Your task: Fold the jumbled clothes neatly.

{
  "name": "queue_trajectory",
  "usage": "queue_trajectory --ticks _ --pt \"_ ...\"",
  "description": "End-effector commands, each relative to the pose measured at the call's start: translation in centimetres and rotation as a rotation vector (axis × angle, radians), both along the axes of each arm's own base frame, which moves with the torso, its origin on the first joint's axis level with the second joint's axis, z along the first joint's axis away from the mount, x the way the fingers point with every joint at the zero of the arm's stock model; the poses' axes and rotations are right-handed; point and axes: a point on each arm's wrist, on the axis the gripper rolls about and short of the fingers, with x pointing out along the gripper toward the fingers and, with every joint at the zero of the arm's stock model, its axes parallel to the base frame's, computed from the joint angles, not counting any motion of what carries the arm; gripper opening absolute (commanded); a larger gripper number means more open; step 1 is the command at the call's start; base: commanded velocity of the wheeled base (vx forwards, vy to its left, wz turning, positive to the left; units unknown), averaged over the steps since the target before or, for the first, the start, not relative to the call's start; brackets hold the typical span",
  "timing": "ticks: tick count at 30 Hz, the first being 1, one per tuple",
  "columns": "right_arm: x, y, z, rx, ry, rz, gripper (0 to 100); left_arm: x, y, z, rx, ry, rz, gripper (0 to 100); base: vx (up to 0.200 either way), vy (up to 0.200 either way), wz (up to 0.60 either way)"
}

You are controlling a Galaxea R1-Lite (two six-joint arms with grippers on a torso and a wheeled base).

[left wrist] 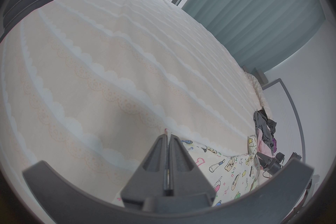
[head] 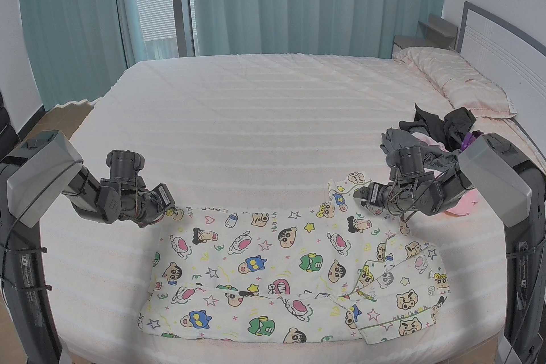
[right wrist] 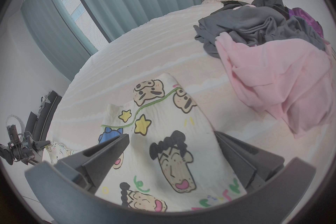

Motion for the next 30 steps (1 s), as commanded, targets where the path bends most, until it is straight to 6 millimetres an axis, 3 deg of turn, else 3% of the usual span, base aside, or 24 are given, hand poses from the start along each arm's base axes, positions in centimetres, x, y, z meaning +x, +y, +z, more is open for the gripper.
queue_trajectory --ticks 1,2,10,17,23,30 --pt "0.5 0.3 -0.9 -0.002 0.006 0.005 100 0.0 0.0 0.1 0.000 -0.003 0.000 0 0.000 0.000 0.00" --pt "0.5 0.2 -0.8 -0.001 0.003 0.003 0 0.0 0.0 0.1 -0.001 -0.003 -0.001 0 0.000 0.000 0.00" --pt "0.6 -0.2 0.0 0.006 -0.012 -0.009 0 0.0 -0.2 0.3 -0.005 -0.005 -0.002 0 0.000 0.000 0.00" --pt "0.6 -0.6 0.0 0.012 -0.015 -0.023 0 -0.4 -0.5 2.1 -0.031 -0.007 0.010 0 0.000 0.000 0.00" --pt "-0.2 -1.1 2.0 0.055 -0.031 -0.058 0 -0.4 -0.3 3.1 -0.031 -0.027 0.018 0 0.000 0.000 0.00" --pt "0.0 -2.2 2.8 0.086 -0.051 -0.104 0 -0.1 0.2 3.0 -0.031 -0.029 0.030 0 0.000 0.000 0.00"
